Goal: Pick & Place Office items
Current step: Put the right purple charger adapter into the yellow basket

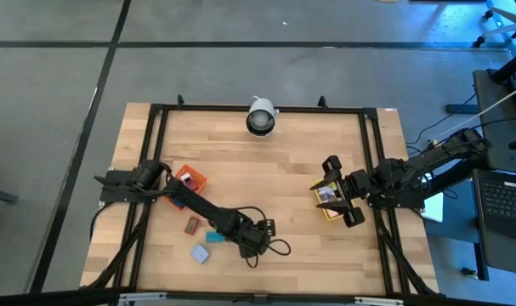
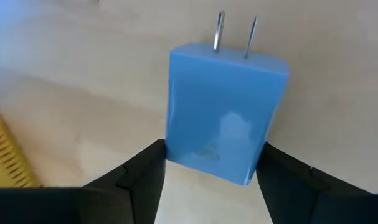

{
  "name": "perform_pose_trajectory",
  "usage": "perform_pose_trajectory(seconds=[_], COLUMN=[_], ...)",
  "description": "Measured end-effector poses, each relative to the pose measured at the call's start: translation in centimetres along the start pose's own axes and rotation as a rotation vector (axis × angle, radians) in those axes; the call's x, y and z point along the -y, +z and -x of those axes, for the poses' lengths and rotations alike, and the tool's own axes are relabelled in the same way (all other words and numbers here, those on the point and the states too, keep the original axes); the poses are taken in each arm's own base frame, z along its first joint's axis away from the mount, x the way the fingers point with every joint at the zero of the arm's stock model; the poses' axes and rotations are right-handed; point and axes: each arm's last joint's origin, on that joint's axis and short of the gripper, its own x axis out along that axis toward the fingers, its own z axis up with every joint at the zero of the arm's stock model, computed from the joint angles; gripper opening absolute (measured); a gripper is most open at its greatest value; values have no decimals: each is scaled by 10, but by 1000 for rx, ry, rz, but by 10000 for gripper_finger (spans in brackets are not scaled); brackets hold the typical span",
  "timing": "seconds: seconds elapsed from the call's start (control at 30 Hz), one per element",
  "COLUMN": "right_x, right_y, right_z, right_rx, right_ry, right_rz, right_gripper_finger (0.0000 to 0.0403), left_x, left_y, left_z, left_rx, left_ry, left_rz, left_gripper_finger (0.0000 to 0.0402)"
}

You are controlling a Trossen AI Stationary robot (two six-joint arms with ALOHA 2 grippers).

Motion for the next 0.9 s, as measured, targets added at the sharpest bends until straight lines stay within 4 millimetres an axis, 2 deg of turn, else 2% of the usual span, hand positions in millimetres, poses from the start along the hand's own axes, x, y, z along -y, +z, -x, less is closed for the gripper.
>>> perform_pose_trajectory(seconds=[0.2,0.3,0.43,0.7,0.9], right_x=[0,0,0,0,0], right_y=[1,1,1,1,2], right_z=[0,0,0,0,0], right_rx=[7,9,8,8,16], right_ry=[0,1,0,0,6], right_rz=[-1,-1,-1,7,32], right_gripper_finger=[223,223,223,223,223], left_x=[-12,-20,-42,-82,-102], left_y=[-1,-8,-23,-75,-105], left_z=[10,14,24,60,89], left_rx=[40,27,82,462,708], left_ry=[-44,-61,-85,-218,-198], left_rz=[88,149,312,727,822], left_gripper_finger=[212,211,210,202,202])
